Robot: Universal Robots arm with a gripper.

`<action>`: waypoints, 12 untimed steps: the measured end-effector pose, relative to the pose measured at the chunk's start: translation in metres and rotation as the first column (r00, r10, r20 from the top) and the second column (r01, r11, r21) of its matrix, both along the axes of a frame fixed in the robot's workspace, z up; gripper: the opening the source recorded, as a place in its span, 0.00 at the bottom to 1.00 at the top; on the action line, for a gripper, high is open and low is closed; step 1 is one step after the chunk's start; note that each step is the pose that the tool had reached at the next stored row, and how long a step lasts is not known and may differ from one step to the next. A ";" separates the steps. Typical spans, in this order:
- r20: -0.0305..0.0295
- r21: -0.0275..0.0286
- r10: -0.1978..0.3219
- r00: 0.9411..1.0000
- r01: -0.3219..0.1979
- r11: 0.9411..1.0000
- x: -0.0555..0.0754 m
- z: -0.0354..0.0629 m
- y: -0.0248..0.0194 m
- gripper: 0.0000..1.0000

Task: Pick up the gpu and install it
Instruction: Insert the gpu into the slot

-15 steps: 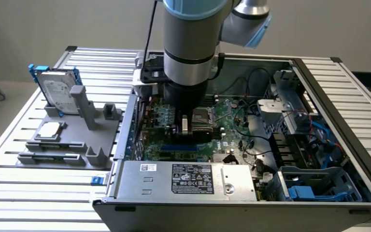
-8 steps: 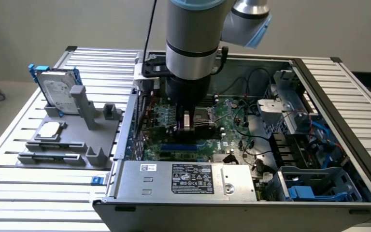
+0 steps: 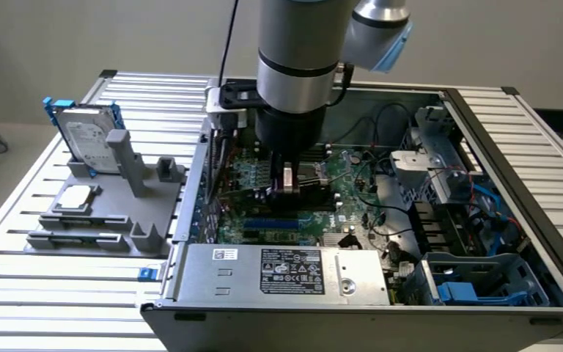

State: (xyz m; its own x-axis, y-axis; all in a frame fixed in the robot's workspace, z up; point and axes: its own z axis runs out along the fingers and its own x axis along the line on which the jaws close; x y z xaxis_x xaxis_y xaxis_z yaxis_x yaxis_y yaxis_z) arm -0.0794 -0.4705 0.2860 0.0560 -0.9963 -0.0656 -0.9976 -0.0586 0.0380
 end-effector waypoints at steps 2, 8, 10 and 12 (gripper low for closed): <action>-0.001 0.000 0.000 1.000 0.000 1.000 0.001 0.0007 0.0000 0.27; -0.007 0.000 0.000 1.000 0.000 1.000 0.005 0.0045 0.0000 0.26; -0.009 0.000 0.000 1.000 0.000 1.000 0.006 0.0060 0.0000 0.26; -0.011 0.000 0.000 1.000 0.000 1.000 0.007 0.0074 0.0000 0.26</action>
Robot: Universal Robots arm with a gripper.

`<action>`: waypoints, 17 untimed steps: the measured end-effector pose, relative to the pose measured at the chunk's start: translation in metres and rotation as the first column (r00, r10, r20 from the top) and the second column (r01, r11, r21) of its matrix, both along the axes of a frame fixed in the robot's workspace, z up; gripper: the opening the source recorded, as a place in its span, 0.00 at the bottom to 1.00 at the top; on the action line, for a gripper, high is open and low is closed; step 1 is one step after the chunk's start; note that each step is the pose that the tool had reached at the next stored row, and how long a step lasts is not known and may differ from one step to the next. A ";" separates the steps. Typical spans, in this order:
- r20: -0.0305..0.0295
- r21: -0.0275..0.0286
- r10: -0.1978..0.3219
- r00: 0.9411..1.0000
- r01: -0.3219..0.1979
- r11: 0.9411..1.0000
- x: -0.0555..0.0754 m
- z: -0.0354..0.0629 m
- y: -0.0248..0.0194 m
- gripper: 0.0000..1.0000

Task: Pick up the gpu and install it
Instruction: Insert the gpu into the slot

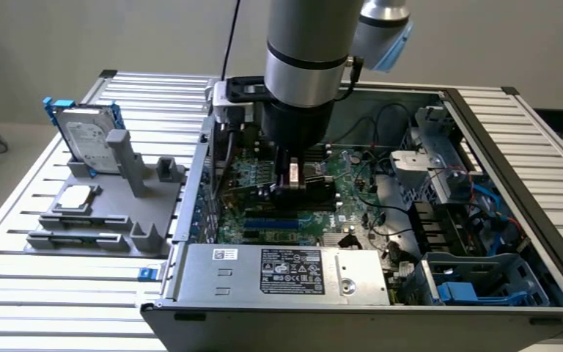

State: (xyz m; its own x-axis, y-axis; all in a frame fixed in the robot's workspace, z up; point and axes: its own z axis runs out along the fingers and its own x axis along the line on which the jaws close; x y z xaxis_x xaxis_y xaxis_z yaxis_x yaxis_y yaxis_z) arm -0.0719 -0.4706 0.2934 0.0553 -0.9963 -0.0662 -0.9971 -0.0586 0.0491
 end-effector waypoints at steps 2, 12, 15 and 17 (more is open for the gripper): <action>-0.003 0.000 0.000 1.000 0.000 1.000 0.002 0.0018 0.0000 0.26; -0.031 0.000 0.000 1.000 0.000 1.000 0.012 0.0251 0.0000 0.26; -0.042 0.000 0.000 0.999 0.000 1.000 0.013 0.0310 0.0000 0.26; -0.050 0.001 0.000 0.999 0.000 1.000 0.014 0.0339 -0.0001 0.26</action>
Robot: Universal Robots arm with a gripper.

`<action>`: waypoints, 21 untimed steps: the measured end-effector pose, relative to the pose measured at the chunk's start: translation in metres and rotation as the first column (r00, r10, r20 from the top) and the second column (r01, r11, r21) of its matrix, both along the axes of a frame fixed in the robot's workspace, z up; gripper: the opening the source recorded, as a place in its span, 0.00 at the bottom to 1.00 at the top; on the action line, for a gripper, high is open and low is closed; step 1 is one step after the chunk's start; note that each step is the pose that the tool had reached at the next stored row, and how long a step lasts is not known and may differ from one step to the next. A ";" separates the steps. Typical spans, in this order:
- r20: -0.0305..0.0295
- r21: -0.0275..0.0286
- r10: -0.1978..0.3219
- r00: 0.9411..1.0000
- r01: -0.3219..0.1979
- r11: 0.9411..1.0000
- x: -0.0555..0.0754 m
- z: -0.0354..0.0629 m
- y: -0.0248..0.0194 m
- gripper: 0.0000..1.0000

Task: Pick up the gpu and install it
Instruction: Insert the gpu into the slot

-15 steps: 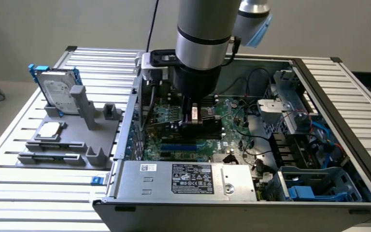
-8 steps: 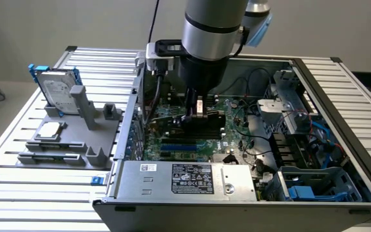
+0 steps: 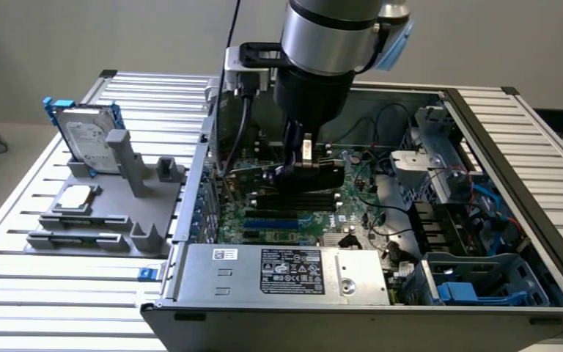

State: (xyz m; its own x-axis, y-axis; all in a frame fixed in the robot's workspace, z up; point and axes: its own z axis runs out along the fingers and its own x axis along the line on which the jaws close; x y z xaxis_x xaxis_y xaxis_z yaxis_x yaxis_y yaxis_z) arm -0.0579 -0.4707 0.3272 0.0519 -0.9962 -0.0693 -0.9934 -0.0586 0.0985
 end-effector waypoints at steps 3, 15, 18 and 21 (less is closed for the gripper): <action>-0.014 0.000 0.000 1.000 0.000 1.000 0.003 0.0068 -0.0001 0.26; -0.103 0.001 0.000 0.995 0.000 1.000 0.028 0.0268 -0.0012 0.26; -0.111 0.001 0.000 0.994 0.000 1.000 0.028 0.0272 -0.0012 0.26; -0.113 0.001 0.000 0.994 0.000 1.000 0.028 0.0273 -0.0012 0.26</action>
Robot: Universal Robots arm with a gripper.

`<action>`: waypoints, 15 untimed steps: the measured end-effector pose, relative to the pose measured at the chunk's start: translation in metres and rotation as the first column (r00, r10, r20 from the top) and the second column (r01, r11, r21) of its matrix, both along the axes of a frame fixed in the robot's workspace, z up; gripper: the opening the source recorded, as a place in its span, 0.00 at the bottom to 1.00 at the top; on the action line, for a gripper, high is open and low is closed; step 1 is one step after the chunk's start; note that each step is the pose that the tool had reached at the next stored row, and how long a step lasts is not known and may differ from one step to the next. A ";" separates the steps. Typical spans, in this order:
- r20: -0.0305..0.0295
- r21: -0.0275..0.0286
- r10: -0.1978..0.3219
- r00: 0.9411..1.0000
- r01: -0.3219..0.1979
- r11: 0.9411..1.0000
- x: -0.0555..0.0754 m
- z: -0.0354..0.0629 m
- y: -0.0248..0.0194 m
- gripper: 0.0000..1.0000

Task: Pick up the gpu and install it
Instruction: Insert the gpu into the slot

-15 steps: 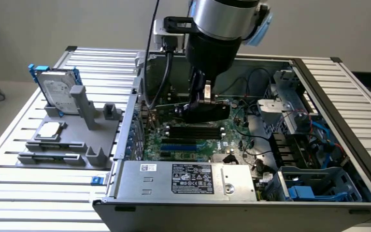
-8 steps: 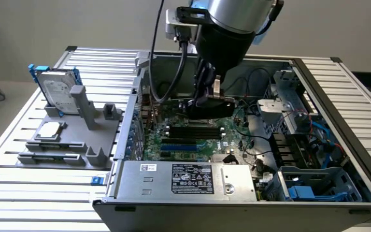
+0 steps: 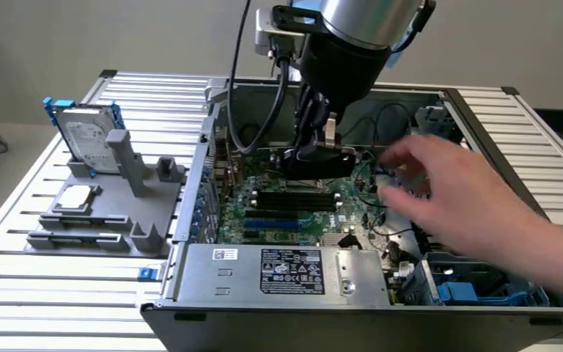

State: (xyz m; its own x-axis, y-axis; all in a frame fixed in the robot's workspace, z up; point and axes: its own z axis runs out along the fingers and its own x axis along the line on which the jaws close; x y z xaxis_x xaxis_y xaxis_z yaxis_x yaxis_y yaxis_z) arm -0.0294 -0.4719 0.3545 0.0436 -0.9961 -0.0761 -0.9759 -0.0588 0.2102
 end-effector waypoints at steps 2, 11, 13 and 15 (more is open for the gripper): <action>-0.001 0.000 0.000 1.000 0.000 1.000 0.000 -0.0001 0.0000 0.26; -0.008 0.002 0.000 1.000 0.000 1.000 0.000 -0.0001 0.0000 0.28; -0.009 0.002 0.000 1.000 0.000 1.000 0.000 -0.0001 0.0000 0.40; -0.011 0.003 0.000 1.000 0.000 1.000 0.000 -0.0001 0.0000 0.46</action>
State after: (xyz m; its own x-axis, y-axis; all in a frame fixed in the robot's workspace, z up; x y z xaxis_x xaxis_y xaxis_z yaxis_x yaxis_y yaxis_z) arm -0.0294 -0.4719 0.3545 0.0428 -0.9959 -0.0792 -0.9735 -0.0594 0.2207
